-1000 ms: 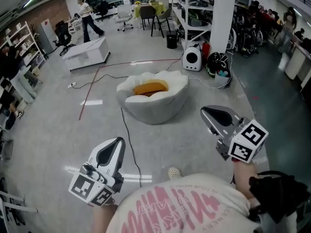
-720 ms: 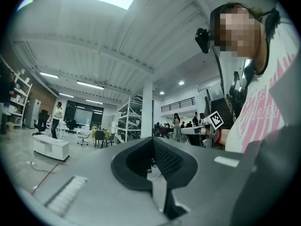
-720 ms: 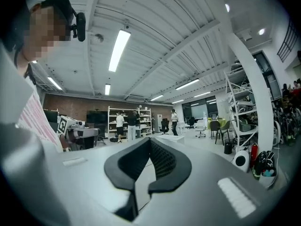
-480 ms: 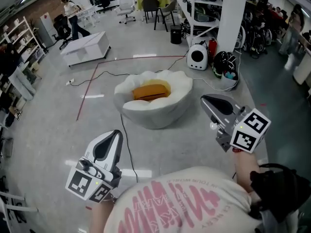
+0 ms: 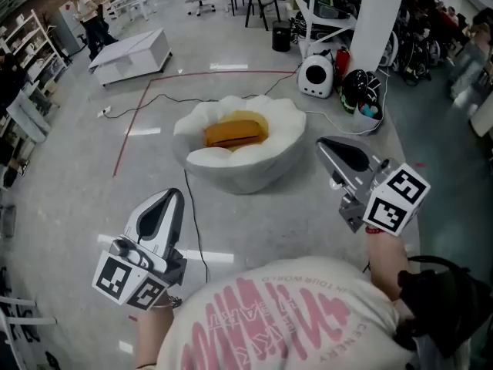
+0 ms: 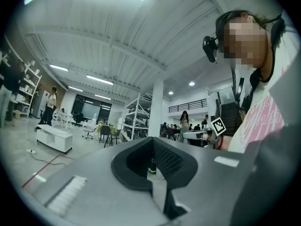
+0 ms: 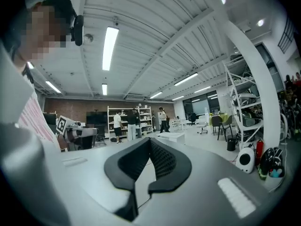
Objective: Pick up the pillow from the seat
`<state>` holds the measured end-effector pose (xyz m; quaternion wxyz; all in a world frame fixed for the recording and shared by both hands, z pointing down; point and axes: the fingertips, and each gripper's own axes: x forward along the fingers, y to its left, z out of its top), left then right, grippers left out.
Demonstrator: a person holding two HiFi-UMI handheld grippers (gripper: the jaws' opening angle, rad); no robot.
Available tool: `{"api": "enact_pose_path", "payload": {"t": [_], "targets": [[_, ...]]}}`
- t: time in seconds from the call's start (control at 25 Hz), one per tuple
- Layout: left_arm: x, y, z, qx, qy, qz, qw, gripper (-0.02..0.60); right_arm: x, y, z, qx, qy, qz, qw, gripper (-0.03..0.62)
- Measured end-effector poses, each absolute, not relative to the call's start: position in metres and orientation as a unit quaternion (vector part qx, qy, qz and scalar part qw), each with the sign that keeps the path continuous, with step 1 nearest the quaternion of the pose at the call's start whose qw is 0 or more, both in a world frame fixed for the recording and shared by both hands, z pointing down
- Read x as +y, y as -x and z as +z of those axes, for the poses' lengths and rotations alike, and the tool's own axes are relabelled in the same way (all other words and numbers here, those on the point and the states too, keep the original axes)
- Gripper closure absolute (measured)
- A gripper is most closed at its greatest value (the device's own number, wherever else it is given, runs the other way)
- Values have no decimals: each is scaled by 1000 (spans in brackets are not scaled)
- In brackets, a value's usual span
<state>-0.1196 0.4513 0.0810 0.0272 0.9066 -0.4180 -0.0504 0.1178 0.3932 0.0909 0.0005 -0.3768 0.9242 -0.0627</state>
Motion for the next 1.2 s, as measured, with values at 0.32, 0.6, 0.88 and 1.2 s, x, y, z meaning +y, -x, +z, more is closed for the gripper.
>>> {"api": "enact_pose_path", "payload": {"t": [0.32,0.6,0.88,1.2], "targets": [[425,116,83,-425,-903,-33,40,565,364,-117,105,924,369,-101,8,588],[379,121,95,-421,-905,-32,58,565,328,-120,113,918,381,-108,3,588],[306,121,85,-412,-909,-38,57,565,263,-121,108,913,391,-117,-2,588],[219,153,82,-415,-906,-51,58,565,180,-103,104,909,402,-107,-20,588]]}}
